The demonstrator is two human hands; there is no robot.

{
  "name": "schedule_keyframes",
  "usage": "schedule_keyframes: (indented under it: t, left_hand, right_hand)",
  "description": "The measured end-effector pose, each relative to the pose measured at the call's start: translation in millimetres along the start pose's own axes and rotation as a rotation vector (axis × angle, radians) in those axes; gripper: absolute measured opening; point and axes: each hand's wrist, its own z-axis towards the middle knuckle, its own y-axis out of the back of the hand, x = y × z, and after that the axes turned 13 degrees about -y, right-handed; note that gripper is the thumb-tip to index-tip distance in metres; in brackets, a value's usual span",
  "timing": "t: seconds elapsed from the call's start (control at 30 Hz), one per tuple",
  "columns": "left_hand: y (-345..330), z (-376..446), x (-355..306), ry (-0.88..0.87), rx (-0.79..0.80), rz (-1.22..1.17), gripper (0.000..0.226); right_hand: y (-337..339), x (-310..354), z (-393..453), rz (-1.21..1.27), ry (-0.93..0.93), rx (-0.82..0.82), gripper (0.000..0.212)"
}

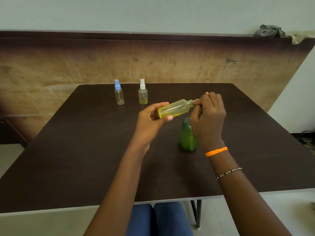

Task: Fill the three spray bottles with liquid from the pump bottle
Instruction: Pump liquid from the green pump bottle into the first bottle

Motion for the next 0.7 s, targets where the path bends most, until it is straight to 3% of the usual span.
schedule_keyframes:
  t: [0.23,0.37,0.7]
  left_hand:
    - [-1.9,-1.0,2.3,0.010,-0.003,-0.013,0.040]
    - [-2.4,-0.7,-1.4,-0.008,-0.003,-0.023,0.038]
    - [-2.2,1.7,4.9,0.013,0.003,-0.013,0.040]
  right_hand:
    - [3.6,-4.2,0.0,-0.028,0.055,0.074,0.006]
    - [8.9,4.4,7.5,-0.060,0.037,0.113,0.011]
    - [-2.9,-2.7,-6.0,-0.110,0.017,-0.009,0.011]
